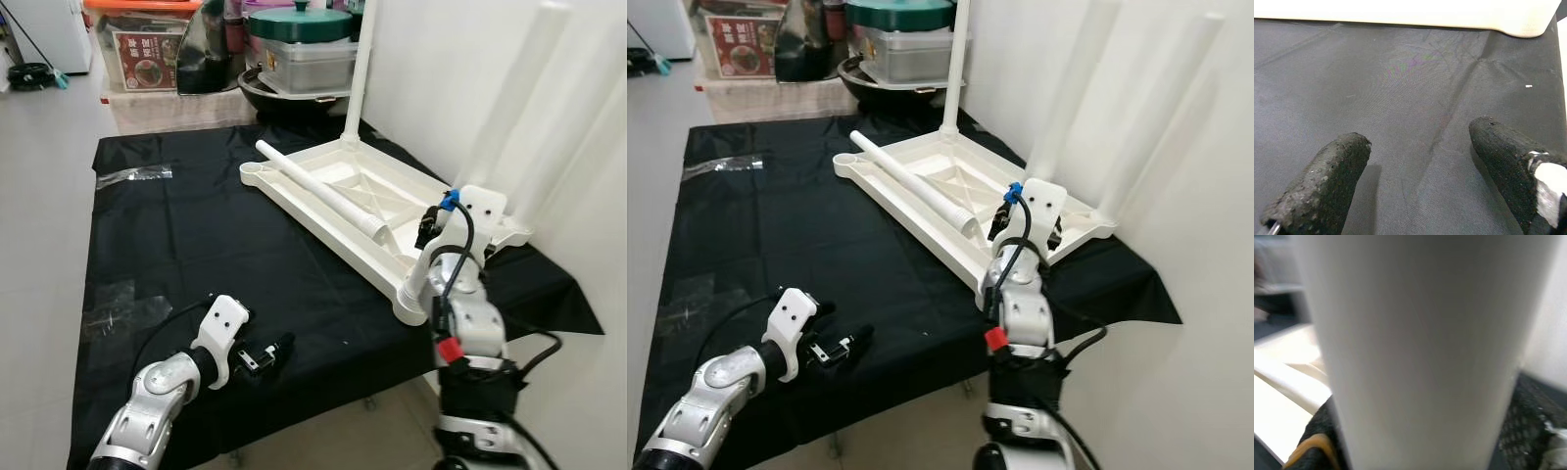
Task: Building children table
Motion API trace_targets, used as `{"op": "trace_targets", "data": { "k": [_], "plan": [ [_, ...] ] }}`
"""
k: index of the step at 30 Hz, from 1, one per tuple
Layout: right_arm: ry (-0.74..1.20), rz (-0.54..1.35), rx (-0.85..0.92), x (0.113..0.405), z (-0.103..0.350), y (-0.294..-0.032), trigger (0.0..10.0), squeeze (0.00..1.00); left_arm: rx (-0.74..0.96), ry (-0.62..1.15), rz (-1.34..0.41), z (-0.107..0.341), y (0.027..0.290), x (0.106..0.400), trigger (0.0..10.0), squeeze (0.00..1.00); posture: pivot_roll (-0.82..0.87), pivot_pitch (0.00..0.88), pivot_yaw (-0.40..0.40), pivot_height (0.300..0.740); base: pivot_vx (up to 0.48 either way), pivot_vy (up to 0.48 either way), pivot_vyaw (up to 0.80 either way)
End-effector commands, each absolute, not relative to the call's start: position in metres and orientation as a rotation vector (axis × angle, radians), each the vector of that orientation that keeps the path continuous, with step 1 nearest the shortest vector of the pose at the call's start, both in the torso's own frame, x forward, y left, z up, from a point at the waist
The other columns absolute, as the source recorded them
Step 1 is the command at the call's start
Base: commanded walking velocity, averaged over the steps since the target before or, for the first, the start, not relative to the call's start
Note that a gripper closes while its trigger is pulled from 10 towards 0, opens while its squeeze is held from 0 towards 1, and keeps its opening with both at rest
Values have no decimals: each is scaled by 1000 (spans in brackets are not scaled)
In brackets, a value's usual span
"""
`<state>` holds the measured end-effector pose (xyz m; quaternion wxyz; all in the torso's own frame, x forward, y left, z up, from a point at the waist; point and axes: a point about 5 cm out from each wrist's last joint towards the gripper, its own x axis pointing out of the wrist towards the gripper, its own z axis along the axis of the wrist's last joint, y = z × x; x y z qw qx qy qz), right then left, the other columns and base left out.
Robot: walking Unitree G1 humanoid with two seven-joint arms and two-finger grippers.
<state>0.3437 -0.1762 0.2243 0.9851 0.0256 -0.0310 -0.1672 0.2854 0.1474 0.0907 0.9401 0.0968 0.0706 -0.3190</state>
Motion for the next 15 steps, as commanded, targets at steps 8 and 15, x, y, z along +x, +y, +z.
{"op": "trace_targets", "data": {
  "k": [8, 15],
  "plan": [
    [-165, 385, 22, 325, 250, -192, 10000, 0, 216, 156, -649, 91, 154, 285, 10000, 0, -26, 0, -84, 740, 0, 0, 0],
    [-6, 503, -220, 321, 238, -243, 10000, 0, 217, 155, -655, 90, 152, 287, 10000, 0, -33, 0, -79, 740, 0, 0, 0]
  ]
}}
